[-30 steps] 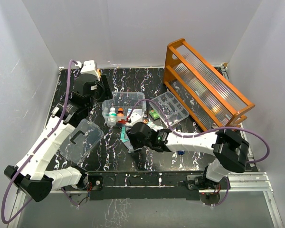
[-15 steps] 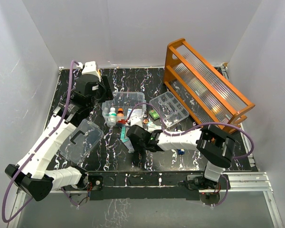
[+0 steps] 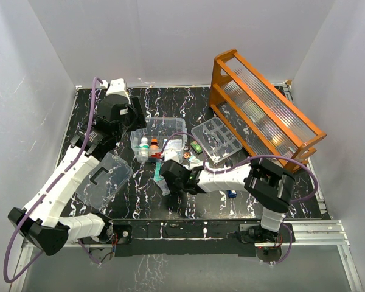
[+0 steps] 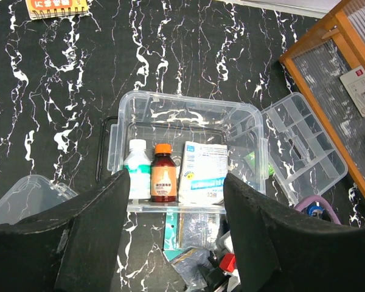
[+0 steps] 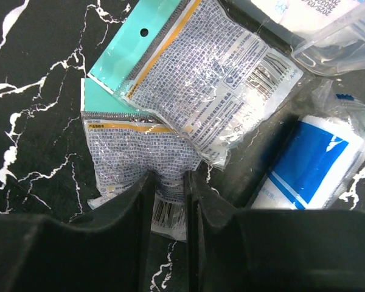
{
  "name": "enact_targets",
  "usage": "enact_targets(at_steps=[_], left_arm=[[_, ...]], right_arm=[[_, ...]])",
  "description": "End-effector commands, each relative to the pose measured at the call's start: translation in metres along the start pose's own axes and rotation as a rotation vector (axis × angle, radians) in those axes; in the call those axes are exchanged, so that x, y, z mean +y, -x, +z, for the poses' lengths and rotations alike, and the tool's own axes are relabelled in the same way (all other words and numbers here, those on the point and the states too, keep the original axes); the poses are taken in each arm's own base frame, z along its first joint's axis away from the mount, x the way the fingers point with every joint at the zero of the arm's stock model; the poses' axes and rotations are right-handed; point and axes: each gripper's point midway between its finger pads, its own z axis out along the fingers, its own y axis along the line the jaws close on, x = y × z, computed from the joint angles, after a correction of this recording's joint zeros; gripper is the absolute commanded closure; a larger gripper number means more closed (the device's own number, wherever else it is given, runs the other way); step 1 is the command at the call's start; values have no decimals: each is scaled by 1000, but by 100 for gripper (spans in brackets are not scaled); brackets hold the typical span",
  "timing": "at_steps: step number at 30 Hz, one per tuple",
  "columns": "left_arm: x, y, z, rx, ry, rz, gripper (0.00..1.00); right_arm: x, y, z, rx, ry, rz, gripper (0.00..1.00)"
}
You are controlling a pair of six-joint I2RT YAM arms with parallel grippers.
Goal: Organize the medicine kit
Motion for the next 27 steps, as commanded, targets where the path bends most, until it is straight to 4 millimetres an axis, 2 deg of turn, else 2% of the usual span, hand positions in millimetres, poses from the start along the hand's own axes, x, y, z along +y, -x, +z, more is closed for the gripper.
enact_targets(at_steps=[1, 5, 11, 14, 16, 21, 24, 27], left_arm=[[1, 8, -5, -15, -2, -15, 38], [1, 10, -6, -19, -1, -16, 38], [2, 12, -6, -26, 8, -17, 38], [4, 12, -6, -29, 14, -16, 38], [5, 14, -7, -34, 19, -16, 37], [15, 24, -15, -73, 67, -31, 37], [21, 30, -21, -104, 90, -59, 37], [10, 27, -24, -92, 26, -92, 35]], right_arm=[[4, -13, 4, 56, 17, 8, 82], [12, -3, -9, 42, 74, -15, 94], [46, 24, -56, -16, 311, -101, 97], [59, 36, -78, -48, 398, -113, 98], [62, 51, -92, -95, 418, -104, 98], [48, 105, -121, -266, 339, -8, 97], [26, 136, -135, -366, 251, 90, 96], [0, 159, -146, -455, 149, 199, 95]])
